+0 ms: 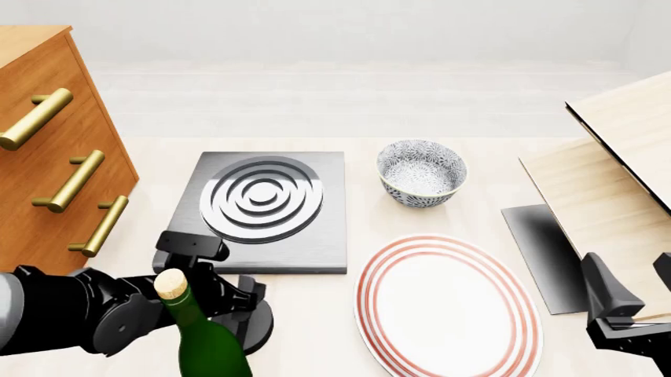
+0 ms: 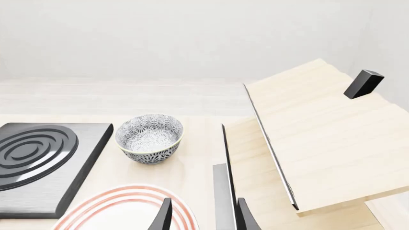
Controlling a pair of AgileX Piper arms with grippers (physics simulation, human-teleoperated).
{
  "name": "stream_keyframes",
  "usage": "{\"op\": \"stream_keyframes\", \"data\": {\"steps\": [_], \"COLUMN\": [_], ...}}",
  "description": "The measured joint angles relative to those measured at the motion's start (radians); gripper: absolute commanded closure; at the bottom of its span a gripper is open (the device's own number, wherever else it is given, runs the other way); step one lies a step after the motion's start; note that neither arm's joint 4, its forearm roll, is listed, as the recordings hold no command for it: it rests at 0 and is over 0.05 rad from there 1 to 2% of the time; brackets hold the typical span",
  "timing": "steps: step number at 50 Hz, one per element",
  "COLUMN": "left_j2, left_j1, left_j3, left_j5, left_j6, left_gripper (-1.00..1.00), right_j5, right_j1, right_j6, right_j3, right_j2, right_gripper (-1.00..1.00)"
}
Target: Turn on the stove.
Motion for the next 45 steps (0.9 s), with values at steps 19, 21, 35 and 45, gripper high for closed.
{"op": "stream_keyframes", "data": {"steps": [19, 21, 35, 45], "left_j2": [0.0, -0.006, -0.073, -0.113], "left_j1": [0.04, 0.045, 0.079, 0.097], "left_j3": [-0.001, -0.001, 0.017, 0.032], "left_j5": [-0.008, -0.004, 0.053, 0.082], "left_j6": [0.02, 0.026, 0.083, 0.111], "left_gripper": [-1.0, -1.0, -1.0, -1.0], "right_j5": [-0.015, -0.017, -0.033, -0.046], "right_j1": [0.001, 0.0, 0.0, 0.001], "right_j6": [0.0, 0.0, 0.0, -0.001], "right_j3": [0.0, 0.0, 0.0, 0.0], "right_j2": [0.017, 0.02, 0.037, 0.051], "right_gripper": [-1.0, -1.0, -1.0, -1.0]}}
